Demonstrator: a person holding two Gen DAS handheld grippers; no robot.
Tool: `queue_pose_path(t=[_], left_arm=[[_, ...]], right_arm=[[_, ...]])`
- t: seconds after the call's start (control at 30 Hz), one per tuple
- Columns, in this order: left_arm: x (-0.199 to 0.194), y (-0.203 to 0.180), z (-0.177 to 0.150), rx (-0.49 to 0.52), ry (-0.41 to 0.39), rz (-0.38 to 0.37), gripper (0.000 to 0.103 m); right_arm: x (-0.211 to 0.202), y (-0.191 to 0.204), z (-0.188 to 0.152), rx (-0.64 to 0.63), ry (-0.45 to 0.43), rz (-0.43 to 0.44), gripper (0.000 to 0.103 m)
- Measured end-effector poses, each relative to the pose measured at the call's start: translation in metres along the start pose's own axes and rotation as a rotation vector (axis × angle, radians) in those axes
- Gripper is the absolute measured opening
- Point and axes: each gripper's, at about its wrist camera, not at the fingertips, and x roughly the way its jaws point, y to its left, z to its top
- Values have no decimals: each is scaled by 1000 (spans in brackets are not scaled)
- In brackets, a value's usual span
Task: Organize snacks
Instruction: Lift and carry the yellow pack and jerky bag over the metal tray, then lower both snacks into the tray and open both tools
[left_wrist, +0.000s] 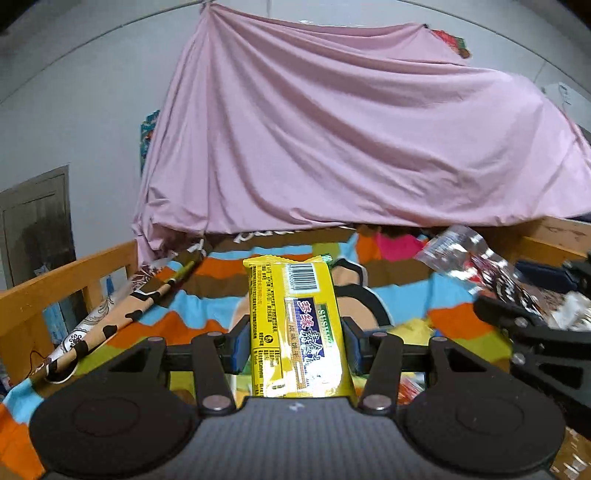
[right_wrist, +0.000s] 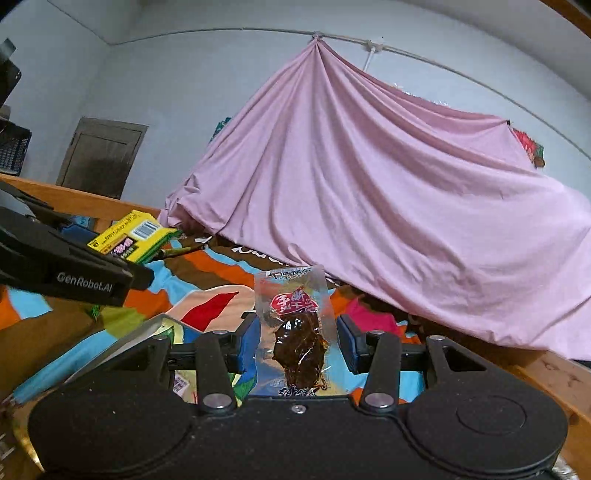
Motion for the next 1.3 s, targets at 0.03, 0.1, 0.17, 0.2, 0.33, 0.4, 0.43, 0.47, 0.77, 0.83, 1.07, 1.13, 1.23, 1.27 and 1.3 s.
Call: queue_pose_path(t=[0.03, 0.1, 0.17, 0.2, 0.33, 0.4, 0.43, 0.47, 0.77, 0.83, 1.07, 1.13, 1.23, 1.27, 1.3], left_arm=[[10, 4, -1, -16, -2, 6, 54], [32, 15, -3, -63, 3, 15, 54], [50, 24, -10, -93, 15, 12, 54], [61, 27, -14, -95, 22, 7, 54], [91, 35, -36, -88, 47, -37, 54], [105, 36, -46, -100, 78, -54, 54], [112, 37, -51, -109, 92, -58, 54], [118, 38, -54, -117, 105, -60, 54], [156, 39, -81, -117, 242, -64, 54], [160, 39, -83, -115, 253, -66, 54], [169, 39, -87, -113, 313, -65, 54], [171, 41, -88, -124, 319, -68, 54], [172, 43, -87, -133, 323, -67, 54], [172, 43, -87, -137, 325, -68, 54], [172, 43, -87, -140, 327, -68, 55]], right_arm=[[9, 1, -3, 5, 3, -1, 48], [26, 3, -11, 9, 14, -3, 48], [46, 5, -19, 15, 31, -9, 48], [55, 5, -23, 22, 42, -11, 48], [92, 8, -40, 59, 95, -14, 48], [108, 11, -48, 84, 122, -6, 48], [116, 13, -51, 98, 135, 0, 48], [123, 17, -55, 109, 145, 8, 48], [166, 48, -73, 97, 251, 95, 48], [176, 50, -75, 89, 284, 102, 48], [190, 53, -80, 115, 342, 117, 48], [191, 55, -81, 107, 348, 123, 48], [192, 57, -85, 110, 366, 138, 48], [193, 58, -86, 109, 375, 143, 48], [193, 58, -87, 106, 377, 142, 49]])
